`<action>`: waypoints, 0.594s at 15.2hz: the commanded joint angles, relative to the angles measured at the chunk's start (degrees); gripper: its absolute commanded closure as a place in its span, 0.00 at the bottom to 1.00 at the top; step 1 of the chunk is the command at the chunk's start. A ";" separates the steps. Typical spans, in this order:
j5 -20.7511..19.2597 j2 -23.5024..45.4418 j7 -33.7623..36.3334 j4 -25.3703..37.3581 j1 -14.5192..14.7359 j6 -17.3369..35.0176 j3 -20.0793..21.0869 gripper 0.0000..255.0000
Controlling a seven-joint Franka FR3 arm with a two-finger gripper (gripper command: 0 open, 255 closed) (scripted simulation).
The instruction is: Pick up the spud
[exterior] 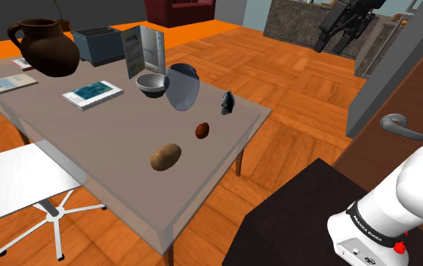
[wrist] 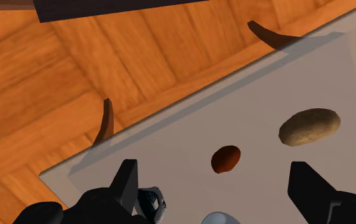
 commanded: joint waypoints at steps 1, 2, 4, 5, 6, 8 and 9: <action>0.00 0.00 0.00 0.00 0.00 0.00 0.00 0.00; 0.27 0.59 0.94 -1.21 -0.03 1.90 0.77 0.00; 0.80 2.03 2.81 -3.40 -0.09 5.72 2.31 0.00; 1.05 2.89 3.75 -4.37 -0.12 7.64 3.09 0.00; 1.27 3.84 4.69 -5.26 -0.13 9.57 3.85 0.00; 1.67 6.01 6.59 -6.78 -0.19 13.44 5.40 0.00; 1.83 7.23 7.55 -7.41 -0.23 15.38 6.17 0.00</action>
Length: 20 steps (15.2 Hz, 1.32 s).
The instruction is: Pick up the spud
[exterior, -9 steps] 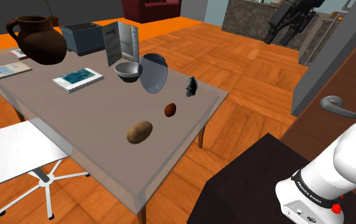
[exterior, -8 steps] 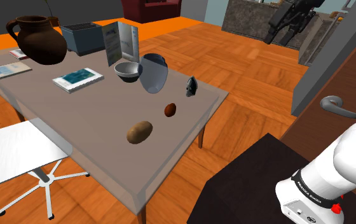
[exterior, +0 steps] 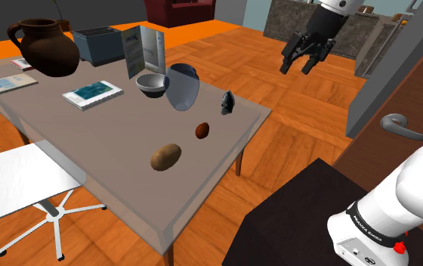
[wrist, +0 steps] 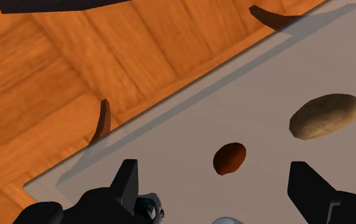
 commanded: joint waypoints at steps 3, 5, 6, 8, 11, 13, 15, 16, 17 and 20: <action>0.52 5.68 4.13 -1.93 -0.18 8.07 3.24 0.00; 0.50 8.88 6.18 -2.41 -0.40 11.88 4.78 0.00; 0.41 10.60 7.25 -2.51 -0.52 13.76 5.53 0.00; 0.02 14.24 9.47 -2.46 -0.85 17.44 7.03 0.00; -1.20 20.17 13.13 -1.72 -1.50 22.70 9.22 0.00; -2.54 24.40 15.86 -0.80 -2.02 25.97 10.59 0.00; -4.39 28.81 18.87 0.48 -2.55 29.00 11.84 0.00; -5.52 31.07 20.49 1.24 -2.80 30.40 12.40 0.00; -6.78 33.37 22.20 2.09 -3.00 31.72 12.86 0.00; -11.30 40.43 27.70 5.17 -3.19 35.15 13.65 0.00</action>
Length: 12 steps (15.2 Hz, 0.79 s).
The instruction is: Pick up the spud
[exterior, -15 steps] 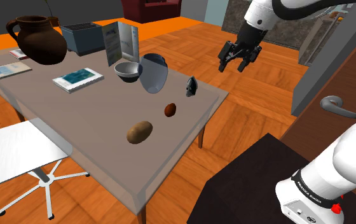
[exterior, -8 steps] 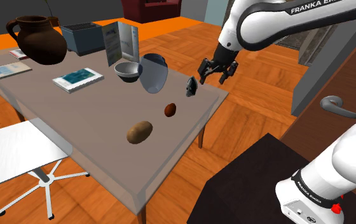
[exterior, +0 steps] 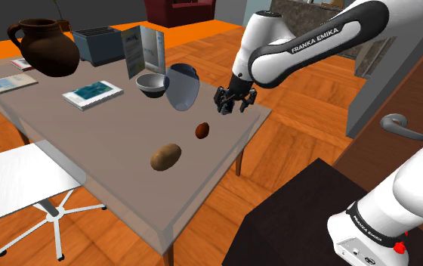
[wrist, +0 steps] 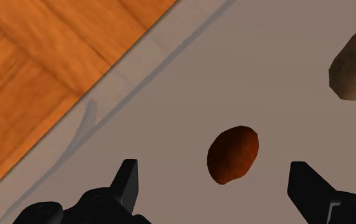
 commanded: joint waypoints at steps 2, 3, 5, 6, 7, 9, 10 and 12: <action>-5.23 7.67 6.39 4.12 0.48 2.90 0.40 0.00; -6.89 10.05 8.26 5.49 0.87 3.64 0.11 0.00; -10.00 14.76 11.79 8.47 1.96 4.87 -0.83 0.00; -11.39 17.10 13.42 10.08 2.61 5.36 -1.43 0.00; -12.67 19.41 14.94 11.77 3.31 5.77 -2.07 0.00; -14.82 24.00 17.66 15.36 4.77 6.40 -3.44 0.00; -15.68 26.28 18.84 17.27 5.52 6.62 -4.15 0.00; -17.03 30.82 20.90 21.30 6.97 6.87 -5.52 0.00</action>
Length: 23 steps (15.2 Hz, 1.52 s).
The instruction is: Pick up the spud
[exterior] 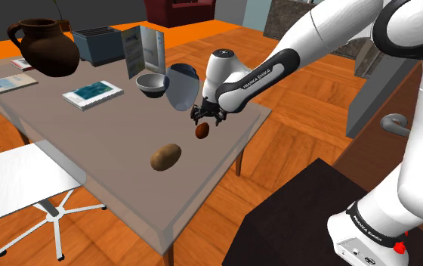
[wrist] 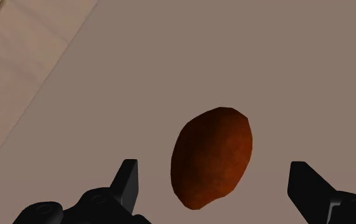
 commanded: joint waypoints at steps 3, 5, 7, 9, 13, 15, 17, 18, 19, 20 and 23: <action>-1.56 5.57 2.52 4.72 1.85 0.63 -1.69 0.00; -2.04 6.75 2.95 4.88 2.15 1.63 -2.11 0.00; -2.51 7.95 3.37 5.10 2.46 2.62 -2.54 0.00; -3.09 9.53 3.90 5.46 2.86 3.85 -3.10 0.00; -3.08 9.50 3.89 5.42 2.86 3.85 -3.10 1.00; -3.08 9.52 3.90 5.43 2.87 3.86 -3.11 1.00; -3.08 9.53 3.90 5.45 2.87 3.86 -3.11 1.00; -3.08 9.53 3.90 5.45 2.87 3.85 -3.11 1.00; -3.08 9.52 3.91 5.44 2.87 3.86 -3.11 1.00; -3.08 9.53 3.90 5.45 2.87 3.86 -3.11 1.00; -2.64 8.29 3.49 5.16 2.54 2.90 -2.66 1.00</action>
